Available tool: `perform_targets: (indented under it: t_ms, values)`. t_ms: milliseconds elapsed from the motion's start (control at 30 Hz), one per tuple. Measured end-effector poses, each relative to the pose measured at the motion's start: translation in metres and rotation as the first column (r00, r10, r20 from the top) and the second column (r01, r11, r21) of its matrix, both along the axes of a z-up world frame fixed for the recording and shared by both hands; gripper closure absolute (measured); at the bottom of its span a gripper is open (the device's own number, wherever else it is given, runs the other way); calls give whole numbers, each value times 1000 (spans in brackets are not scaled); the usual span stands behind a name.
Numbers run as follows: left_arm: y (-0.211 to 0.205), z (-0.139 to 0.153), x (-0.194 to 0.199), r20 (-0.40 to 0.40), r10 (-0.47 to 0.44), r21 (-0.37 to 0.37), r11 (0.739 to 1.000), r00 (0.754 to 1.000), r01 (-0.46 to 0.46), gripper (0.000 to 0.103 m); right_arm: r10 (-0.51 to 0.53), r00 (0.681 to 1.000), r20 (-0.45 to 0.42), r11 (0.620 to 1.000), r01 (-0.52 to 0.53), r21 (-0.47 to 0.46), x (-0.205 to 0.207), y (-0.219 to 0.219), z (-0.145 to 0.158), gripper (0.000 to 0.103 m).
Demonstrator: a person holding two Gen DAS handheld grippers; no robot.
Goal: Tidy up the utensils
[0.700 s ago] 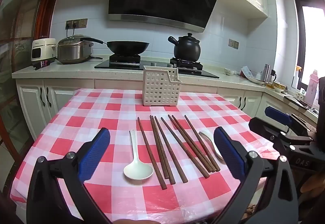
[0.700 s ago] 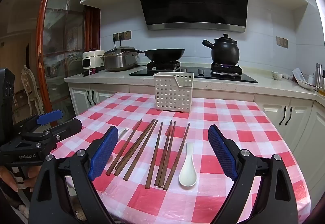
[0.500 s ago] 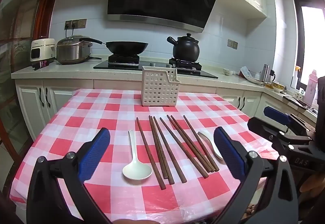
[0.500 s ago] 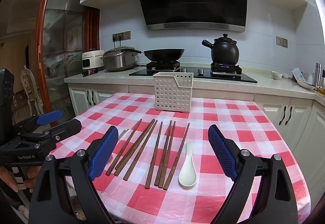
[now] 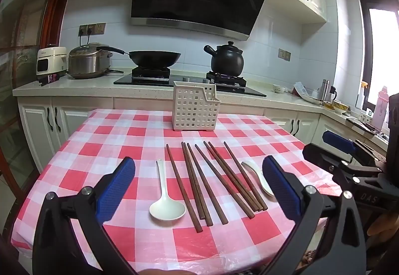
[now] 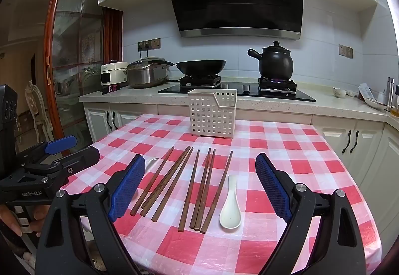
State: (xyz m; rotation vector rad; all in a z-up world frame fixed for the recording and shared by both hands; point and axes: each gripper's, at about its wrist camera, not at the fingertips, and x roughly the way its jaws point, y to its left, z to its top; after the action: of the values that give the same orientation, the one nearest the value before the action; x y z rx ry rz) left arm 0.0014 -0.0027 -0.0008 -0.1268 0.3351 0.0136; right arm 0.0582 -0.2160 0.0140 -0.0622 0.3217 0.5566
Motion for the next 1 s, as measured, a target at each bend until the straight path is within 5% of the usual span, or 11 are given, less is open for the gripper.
perform_targets:
  t_ms: [1000]
  values:
    - [-1,-3,3,1,-6,0,1000,1000,6,4,-2,1000,0,1000,2,3,0,-1,1,18]
